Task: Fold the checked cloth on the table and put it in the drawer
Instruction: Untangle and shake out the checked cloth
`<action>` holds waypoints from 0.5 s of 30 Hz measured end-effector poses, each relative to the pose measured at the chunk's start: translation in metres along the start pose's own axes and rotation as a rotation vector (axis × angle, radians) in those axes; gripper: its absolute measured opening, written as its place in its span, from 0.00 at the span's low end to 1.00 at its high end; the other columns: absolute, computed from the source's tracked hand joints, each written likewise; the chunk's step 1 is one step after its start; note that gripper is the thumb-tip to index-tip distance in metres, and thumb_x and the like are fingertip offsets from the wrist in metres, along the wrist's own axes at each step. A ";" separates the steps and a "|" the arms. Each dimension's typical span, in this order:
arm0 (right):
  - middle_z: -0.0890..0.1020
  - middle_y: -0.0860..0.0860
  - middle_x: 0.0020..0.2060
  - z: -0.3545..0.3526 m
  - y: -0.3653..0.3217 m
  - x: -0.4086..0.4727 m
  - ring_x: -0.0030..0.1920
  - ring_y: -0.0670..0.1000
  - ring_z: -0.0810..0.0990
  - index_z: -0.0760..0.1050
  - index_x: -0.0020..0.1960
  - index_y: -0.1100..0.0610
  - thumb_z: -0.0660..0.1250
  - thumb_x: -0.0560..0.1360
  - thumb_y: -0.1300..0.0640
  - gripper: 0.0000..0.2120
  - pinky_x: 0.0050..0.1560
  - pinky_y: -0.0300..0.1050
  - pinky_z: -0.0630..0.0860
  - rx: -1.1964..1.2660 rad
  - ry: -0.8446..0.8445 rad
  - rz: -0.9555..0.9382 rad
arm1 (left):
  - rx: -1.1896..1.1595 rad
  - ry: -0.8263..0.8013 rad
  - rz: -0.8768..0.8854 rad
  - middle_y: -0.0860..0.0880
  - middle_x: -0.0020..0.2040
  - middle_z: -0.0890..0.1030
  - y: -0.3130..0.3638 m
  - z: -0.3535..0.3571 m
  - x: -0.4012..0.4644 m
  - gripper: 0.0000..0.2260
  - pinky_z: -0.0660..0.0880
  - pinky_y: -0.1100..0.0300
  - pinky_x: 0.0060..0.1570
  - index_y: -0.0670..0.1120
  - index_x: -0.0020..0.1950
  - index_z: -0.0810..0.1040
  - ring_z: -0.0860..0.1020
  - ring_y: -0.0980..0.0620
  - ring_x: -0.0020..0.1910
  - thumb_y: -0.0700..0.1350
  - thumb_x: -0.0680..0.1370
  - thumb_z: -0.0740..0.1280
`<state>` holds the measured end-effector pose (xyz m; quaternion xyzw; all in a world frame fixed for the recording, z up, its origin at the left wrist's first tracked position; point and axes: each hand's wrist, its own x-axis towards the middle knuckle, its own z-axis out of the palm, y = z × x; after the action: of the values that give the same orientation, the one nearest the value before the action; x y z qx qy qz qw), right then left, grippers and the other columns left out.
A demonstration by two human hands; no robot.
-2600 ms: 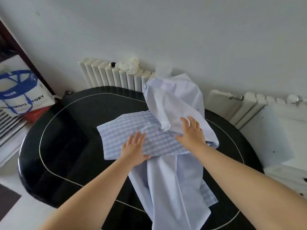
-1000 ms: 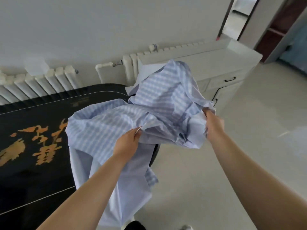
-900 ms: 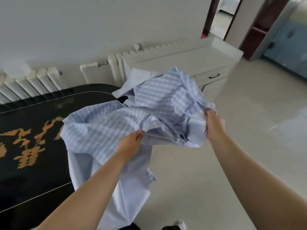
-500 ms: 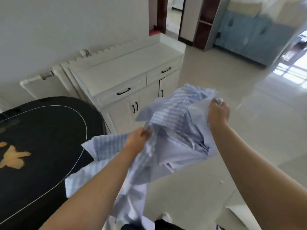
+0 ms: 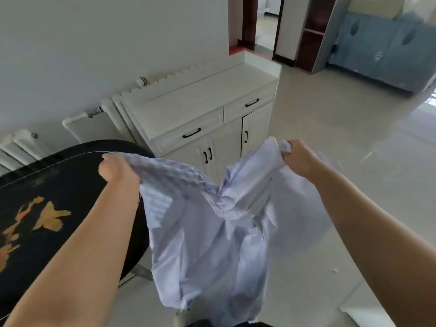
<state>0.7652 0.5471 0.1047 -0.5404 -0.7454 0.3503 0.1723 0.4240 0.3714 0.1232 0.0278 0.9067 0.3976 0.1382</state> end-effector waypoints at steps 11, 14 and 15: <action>0.73 0.60 0.56 0.010 -0.060 -0.002 0.58 0.61 0.70 0.79 0.48 0.58 0.60 0.77 0.49 0.14 0.56 0.51 0.65 -0.562 0.367 -0.124 | -0.473 -0.054 0.056 0.48 0.51 0.78 -0.015 -0.052 0.007 0.18 0.75 0.54 0.59 0.45 0.61 0.74 0.77 0.52 0.51 0.52 0.76 0.68; 0.74 0.55 0.39 0.033 -0.090 -0.004 0.45 0.60 0.76 0.69 0.36 0.55 0.59 0.78 0.49 0.14 0.39 0.46 0.65 -0.342 0.271 -0.262 | -0.323 -0.317 0.392 0.52 0.58 0.73 0.004 -0.044 -0.033 0.29 0.69 0.61 0.58 0.49 0.73 0.64 0.73 0.56 0.55 0.54 0.75 0.70; 0.71 0.52 0.32 0.044 -0.100 -0.007 0.39 0.59 0.75 0.63 0.34 0.53 0.59 0.78 0.48 0.17 0.35 0.45 0.63 -0.292 0.202 -0.308 | -0.243 -0.436 0.500 0.53 0.53 0.76 0.010 -0.041 -0.045 0.32 0.68 0.65 0.55 0.52 0.75 0.60 0.75 0.59 0.50 0.53 0.75 0.70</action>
<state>0.6716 0.5088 0.1459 -0.4719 -0.8407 0.1527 0.2172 0.4552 0.3420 0.1672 0.3162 0.7671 0.5089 0.2292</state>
